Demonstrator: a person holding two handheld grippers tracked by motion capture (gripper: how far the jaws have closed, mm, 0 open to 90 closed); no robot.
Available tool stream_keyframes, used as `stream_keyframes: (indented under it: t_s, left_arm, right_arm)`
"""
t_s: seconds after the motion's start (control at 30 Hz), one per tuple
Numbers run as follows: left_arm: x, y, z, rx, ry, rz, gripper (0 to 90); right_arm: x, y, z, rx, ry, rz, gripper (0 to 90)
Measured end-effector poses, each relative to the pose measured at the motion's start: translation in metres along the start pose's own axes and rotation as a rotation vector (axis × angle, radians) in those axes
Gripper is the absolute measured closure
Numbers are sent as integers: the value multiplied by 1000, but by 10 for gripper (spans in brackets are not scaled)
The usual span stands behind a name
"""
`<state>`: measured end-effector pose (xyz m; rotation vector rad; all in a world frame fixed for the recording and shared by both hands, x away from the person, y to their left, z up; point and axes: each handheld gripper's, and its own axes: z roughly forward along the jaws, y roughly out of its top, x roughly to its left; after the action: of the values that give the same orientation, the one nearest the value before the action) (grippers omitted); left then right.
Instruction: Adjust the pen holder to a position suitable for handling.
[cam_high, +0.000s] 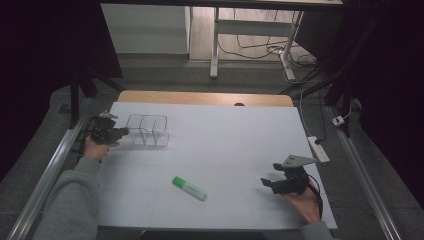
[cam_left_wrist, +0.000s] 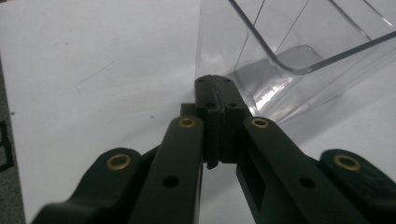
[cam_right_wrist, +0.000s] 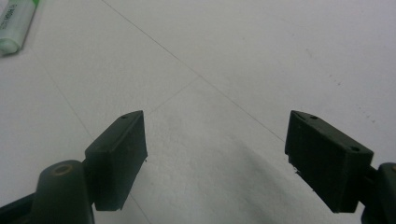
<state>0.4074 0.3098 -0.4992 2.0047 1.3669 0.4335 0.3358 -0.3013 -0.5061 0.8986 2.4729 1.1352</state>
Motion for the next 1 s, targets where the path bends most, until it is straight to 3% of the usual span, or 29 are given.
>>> stream_keyframes:
  t_s: [1.0]
  left_arm:
    - [-31,18,17,-4,-55,45,888]
  right_arm:
    - [0,0,1,7,0,0,203]
